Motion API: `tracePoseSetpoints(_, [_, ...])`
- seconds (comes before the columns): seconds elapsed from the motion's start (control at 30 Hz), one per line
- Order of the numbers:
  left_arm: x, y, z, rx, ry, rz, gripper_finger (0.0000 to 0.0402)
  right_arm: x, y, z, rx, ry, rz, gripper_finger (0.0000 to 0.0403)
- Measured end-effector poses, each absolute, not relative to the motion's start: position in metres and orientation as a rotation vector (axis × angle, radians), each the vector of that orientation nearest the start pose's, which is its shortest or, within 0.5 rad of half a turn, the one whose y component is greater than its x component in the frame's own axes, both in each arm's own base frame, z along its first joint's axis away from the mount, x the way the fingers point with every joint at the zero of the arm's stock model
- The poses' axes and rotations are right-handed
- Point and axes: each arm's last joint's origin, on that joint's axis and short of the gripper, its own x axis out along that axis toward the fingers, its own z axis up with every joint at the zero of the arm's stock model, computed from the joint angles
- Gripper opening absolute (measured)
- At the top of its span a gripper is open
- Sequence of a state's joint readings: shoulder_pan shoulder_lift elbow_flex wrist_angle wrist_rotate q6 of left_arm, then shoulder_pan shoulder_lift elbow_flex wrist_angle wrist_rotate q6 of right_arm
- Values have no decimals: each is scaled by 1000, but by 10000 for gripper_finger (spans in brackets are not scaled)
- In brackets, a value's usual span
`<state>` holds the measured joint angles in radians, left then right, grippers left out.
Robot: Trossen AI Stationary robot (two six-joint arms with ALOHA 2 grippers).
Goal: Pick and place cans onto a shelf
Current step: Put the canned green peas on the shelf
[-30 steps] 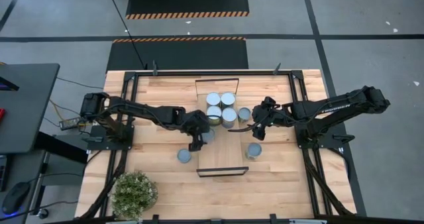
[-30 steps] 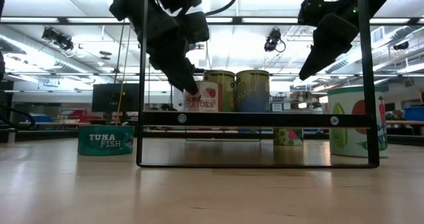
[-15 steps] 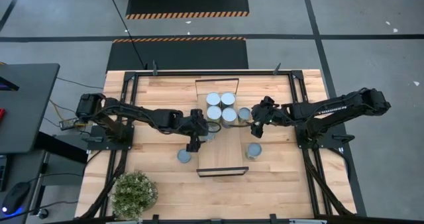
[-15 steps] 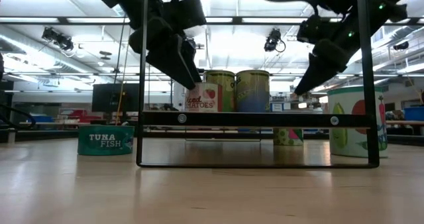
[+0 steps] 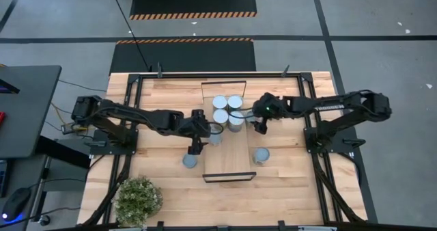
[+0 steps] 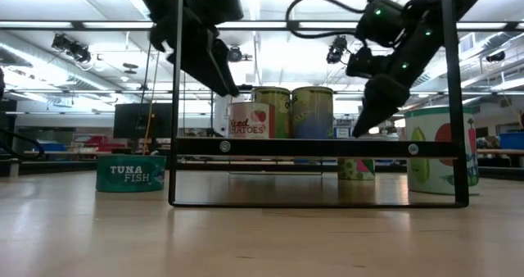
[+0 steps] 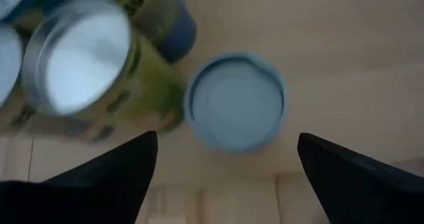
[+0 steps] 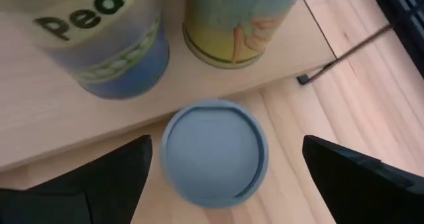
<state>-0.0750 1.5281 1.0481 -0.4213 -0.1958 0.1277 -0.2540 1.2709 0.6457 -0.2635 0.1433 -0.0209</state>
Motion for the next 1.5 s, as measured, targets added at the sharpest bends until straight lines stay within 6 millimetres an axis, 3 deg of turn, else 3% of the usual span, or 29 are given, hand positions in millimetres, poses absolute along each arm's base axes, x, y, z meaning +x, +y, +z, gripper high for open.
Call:
tracePoseSetpoints(0.2, [305, -17, 239, 213, 911, 76, 370, 239, -75, 182, 9, 965, -324, 399])
tracePoseSetpoints(0.5, [301, -17, 238, 176, 950, 94, 370, 247, -77, 172, 24, 1010, -286, 399])
tracePoseSetpoints(0.87, [301, -17, 238, 174, 951, 96, 370, 227, -79, 191, -10, 1019, -358, 396])
tracePoseSetpoints(1.1, [301, -17, 238, 173, 951, 96, 370, 230, -67, 196, 61, 976, -313, 396])
tracePoseSetpoints(1.5, [301, -17, 237, 167, 951, 99, 370, 242, -56, 176, 24, 1052, -357, 399])
